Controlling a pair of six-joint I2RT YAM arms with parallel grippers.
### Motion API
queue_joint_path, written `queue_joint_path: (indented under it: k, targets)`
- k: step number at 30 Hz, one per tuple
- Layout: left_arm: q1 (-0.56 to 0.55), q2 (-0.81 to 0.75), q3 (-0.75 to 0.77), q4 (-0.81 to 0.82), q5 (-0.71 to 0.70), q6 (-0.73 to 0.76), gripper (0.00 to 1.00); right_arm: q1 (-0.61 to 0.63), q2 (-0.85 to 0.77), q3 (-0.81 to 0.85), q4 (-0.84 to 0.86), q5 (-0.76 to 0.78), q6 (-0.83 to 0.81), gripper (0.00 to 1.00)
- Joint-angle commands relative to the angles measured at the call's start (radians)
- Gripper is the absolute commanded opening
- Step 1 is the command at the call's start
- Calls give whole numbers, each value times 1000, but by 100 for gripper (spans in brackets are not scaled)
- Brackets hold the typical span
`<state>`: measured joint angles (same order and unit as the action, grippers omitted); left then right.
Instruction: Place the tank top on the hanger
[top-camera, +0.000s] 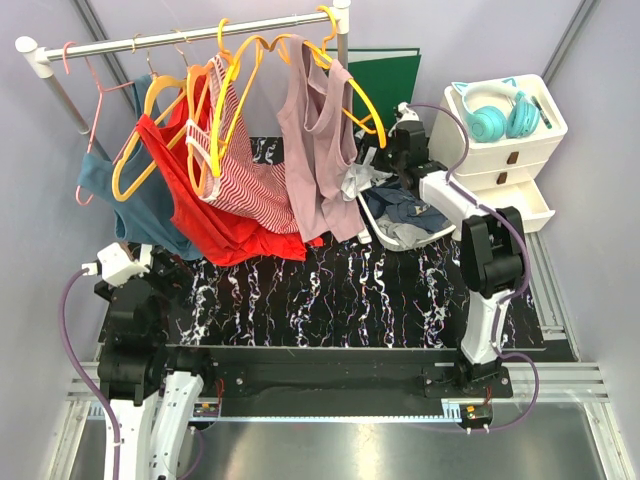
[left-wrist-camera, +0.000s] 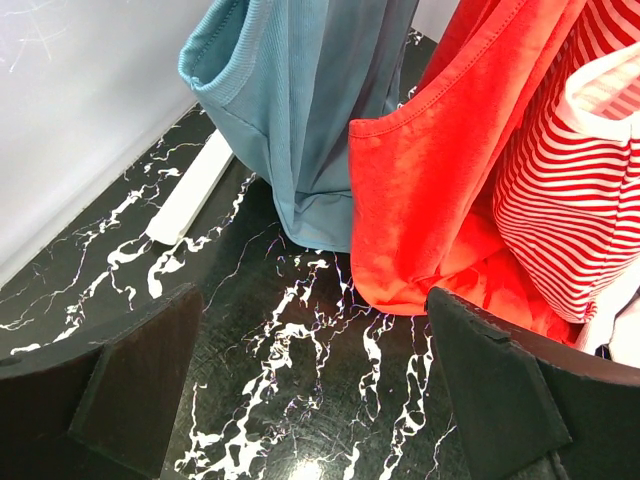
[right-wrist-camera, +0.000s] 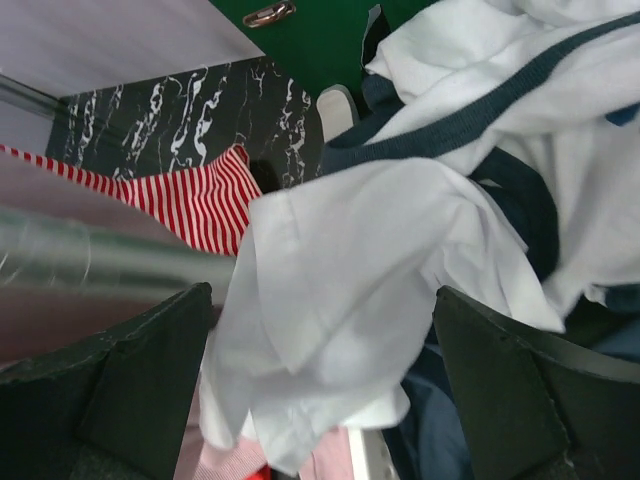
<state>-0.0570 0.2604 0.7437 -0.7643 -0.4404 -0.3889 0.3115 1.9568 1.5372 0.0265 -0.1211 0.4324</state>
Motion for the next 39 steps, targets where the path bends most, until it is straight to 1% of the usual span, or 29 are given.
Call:
queue_joint_path:
  k: [1, 4, 8, 11, 15, 16, 18, 19, 20, 24, 27, 29, 31, 35, 36, 38, 39]
  targets:
    - [3, -13, 5, 25, -27, -4, 99, 3, 57, 73, 39, -12, 75, 100]
    - [3, -9, 3, 22, -27, -5, 99, 11, 65, 52, 35, 0, 81, 100]
    - [2, -1, 5, 22, -24, -5, 99, 12, 86, 41, 35, -40, 85, 99]
    - [2, -1, 5, 20, -24, -5, 99, 14, 94, 50, 35, -52, 83, 87]
    - [3, -1, 3, 22, -24, -4, 99, 14, 106, 89, 35, -115, 71, 55]
    - [2, 0, 5, 22, -24, -5, 99, 14, 106, 93, 35, -139, 69, 38]
    - [3, -3, 6, 20, -23, -7, 99, 14, 96, 97, 35, -149, 62, 21]
    - [2, -6, 6, 20, -26, -7, 99, 12, 90, 95, 35, -140, 60, 5]
    - [3, -9, 6, 22, -26, -7, 99, 11, 80, 92, 35, -132, 52, 0]
    - [2, -16, 6, 19, -29, -8, 99, -17, -8, 63, 35, -108, 31, 0]
    - [2, -16, 8, 19, -27, -8, 99, -87, -86, 15, 35, -86, 75, 0]
    - [2, -16, 8, 20, -26, -7, 99, -145, -130, -8, 33, -121, 86, 0]
    - [3, -16, 5, 22, -26, 4, 99, -167, -208, -43, 27, -137, 62, 0]
    - [2, -13, 3, 28, -26, 15, 99, -173, -361, -80, -82, -126, -76, 0]
    - [2, -13, 3, 28, -26, 16, 99, -173, -428, -91, -101, -114, -90, 0]
    - [2, -13, 5, 28, -23, 16, 99, -173, -507, -115, -140, -48, -115, 0]
    - [2, -12, 6, 28, -17, 16, 99, -173, -586, -142, -145, -26, -127, 0]
